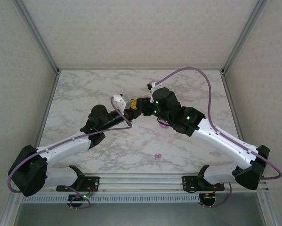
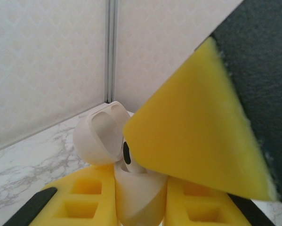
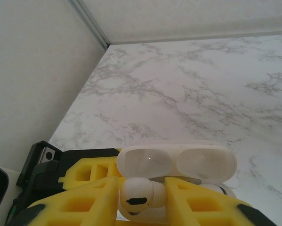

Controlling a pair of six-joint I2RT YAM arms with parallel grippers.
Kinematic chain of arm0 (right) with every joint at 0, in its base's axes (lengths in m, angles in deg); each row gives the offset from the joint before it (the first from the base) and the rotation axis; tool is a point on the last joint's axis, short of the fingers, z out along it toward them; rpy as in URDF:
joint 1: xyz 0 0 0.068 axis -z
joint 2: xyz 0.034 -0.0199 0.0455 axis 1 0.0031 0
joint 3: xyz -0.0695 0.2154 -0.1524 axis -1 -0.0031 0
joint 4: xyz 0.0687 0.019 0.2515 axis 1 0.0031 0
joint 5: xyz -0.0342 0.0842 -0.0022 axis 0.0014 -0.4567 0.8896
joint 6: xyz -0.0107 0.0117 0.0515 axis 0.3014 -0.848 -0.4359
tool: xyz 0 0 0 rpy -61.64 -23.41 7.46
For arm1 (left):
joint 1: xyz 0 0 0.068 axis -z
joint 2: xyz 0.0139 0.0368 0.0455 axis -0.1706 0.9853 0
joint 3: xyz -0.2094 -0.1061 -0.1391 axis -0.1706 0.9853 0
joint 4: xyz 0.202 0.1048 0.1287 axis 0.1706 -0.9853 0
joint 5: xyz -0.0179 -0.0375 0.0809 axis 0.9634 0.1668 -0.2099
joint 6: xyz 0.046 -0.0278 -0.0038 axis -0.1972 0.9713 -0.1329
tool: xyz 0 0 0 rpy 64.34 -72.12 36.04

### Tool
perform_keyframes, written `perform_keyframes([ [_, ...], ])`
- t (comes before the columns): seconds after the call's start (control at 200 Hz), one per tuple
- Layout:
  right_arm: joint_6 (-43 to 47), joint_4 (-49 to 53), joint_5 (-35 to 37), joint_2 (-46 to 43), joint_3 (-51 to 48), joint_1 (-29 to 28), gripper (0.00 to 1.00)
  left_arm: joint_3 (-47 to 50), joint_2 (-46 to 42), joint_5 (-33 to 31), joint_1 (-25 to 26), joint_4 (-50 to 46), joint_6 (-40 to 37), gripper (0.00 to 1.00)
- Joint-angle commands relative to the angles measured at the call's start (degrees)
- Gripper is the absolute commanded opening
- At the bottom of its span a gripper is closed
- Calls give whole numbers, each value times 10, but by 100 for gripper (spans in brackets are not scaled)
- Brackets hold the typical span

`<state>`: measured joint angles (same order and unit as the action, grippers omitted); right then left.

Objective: Insert the wireless bluetooth earbuds into the charging case

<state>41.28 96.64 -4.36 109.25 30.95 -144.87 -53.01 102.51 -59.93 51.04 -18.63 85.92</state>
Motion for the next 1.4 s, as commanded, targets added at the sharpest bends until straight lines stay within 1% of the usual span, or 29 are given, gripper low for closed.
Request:
perform_keyframes([
  [0.0,2,58,-4,9,12,-5,31,-14,-30,1,3,58,-10,11],
  [0.13,4,69,-4,19,26,-6,35,-15,-32,5,3,53,-12,11],
  [0.335,5,88,3,25,46,-5,36,-18,-37,7,3,41,-14,11],
  [0.42,8,91,5,25,52,-6,39,-18,-38,6,3,40,-17,11],
  [0.521,11,94,5,26,59,-5,39,-18,-37,7,3,39,-18,11],
  [0.971,25,71,-16,-2,87,-6,52,-10,-39,5,3,13,-40,11],
  [1.076,33,64,4,-18,86,-1,53,-8,-43,2,3,-1,-52,11],
  [1.171,18,98,24,-18,97,23,52,-8,-49,9,3,-12,-61,11],
  [1.241,0,127,2,-10,111,57,51,-13,-53,18,3,-33,-73,11],
  [1.392,7,161,-100,24,143,108,51,-15,-68,23,3,-62,-97,11],
])
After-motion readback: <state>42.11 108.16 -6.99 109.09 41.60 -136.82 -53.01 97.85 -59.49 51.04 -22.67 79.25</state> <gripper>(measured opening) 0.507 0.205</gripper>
